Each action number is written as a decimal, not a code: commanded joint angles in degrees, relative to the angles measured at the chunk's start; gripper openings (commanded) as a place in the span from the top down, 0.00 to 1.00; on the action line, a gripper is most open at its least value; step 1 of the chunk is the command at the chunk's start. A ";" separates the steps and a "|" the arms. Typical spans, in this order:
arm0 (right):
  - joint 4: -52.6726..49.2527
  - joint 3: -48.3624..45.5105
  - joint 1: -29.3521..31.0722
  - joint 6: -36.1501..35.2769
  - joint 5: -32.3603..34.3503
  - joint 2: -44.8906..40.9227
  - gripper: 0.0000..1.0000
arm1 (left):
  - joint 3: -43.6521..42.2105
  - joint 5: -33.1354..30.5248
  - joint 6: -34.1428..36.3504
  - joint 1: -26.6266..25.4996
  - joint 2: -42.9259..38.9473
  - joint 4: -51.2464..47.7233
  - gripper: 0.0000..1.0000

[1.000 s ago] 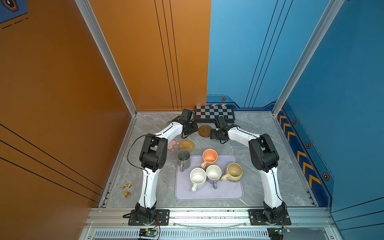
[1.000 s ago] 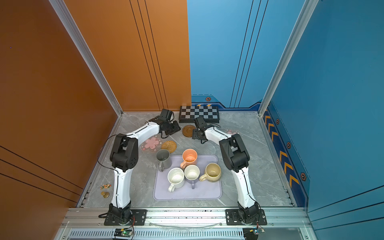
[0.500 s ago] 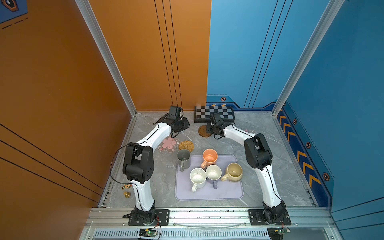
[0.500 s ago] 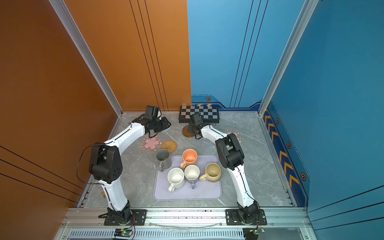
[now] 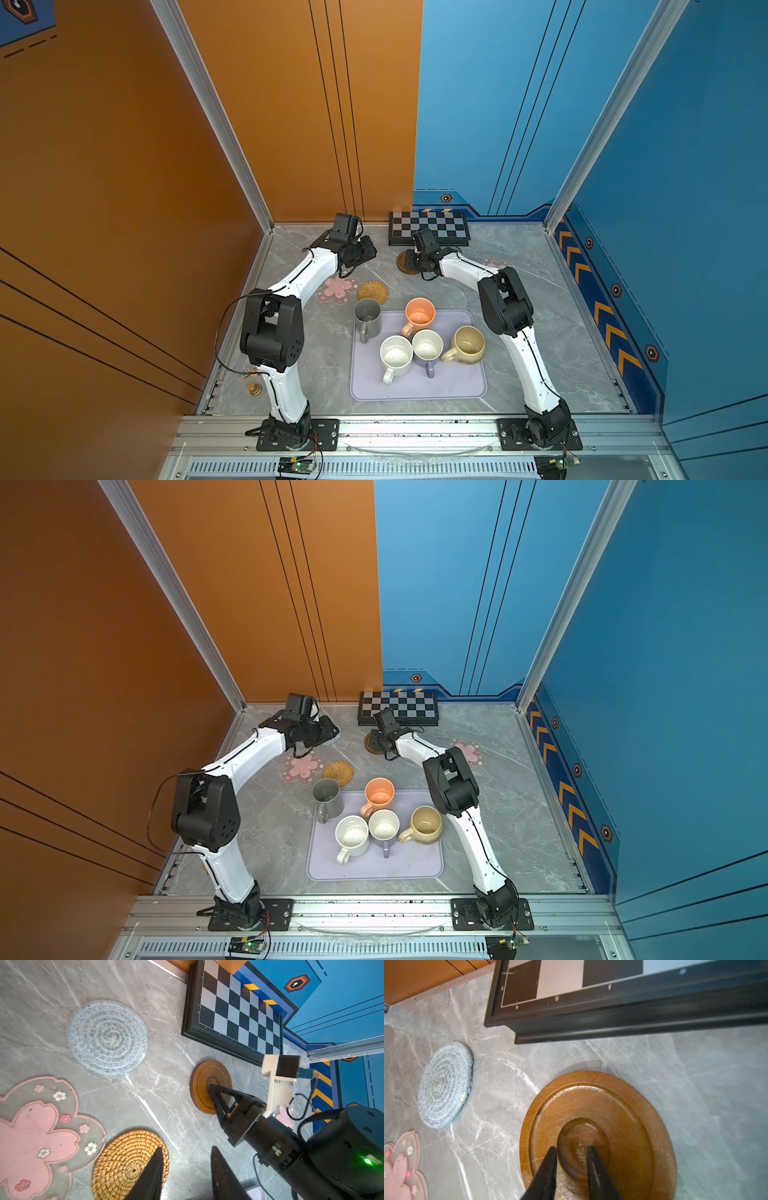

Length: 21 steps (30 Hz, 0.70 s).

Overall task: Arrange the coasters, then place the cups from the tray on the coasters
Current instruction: 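Lower the right gripper into the center of the brown wooden coaster, then drag the brown wooden coaster with the right gripper beside the pink coaster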

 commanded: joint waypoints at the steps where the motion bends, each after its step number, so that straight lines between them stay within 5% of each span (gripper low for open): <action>1: -3.36 2.86 -0.36 -0.38 -0.59 2.70 0.74 | -1.74 0.09 -0.68 0.91 -3.09 -0.85 0.60; 21: -19.65 -3.98 -3.19 -2.85 6.67 -4.23 0.87 | -12.91 -2.15 -4.09 3.89 -15.18 -1.46 0.55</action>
